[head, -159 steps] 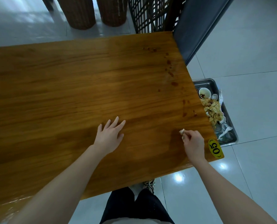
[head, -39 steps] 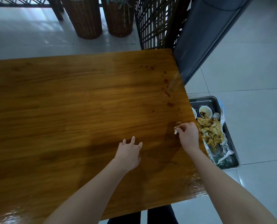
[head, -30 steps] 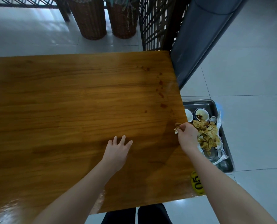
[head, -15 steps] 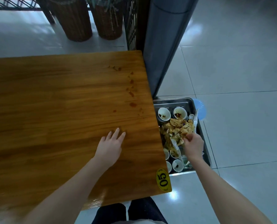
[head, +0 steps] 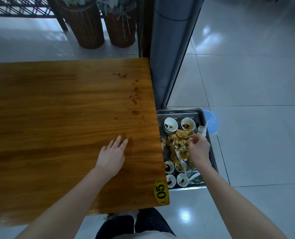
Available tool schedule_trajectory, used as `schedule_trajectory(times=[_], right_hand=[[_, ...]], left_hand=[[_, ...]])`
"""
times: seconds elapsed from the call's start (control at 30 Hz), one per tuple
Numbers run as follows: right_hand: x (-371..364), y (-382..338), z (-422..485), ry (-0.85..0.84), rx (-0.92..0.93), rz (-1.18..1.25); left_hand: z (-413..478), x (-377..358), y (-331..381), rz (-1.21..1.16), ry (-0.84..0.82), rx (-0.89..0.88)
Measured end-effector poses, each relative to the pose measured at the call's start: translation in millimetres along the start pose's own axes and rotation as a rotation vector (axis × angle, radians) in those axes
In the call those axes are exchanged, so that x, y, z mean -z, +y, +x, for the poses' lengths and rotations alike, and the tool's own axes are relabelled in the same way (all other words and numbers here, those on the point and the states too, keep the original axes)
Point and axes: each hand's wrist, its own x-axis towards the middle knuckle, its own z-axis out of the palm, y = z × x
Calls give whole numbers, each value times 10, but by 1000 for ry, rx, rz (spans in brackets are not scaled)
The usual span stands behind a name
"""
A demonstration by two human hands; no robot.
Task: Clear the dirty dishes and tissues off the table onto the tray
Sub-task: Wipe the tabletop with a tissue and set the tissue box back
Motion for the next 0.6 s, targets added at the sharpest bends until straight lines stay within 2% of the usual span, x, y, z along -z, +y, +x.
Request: schedule_trajectory(times=[0.3,0.6], right_hand=[[-274,-763,-271,-97,231,48],[-839,-1604,-1067,-287,420,-38]], left_hand=[[-291,169,-345,-64,81,80],[-1045,281,-1273,-133,172,273]])
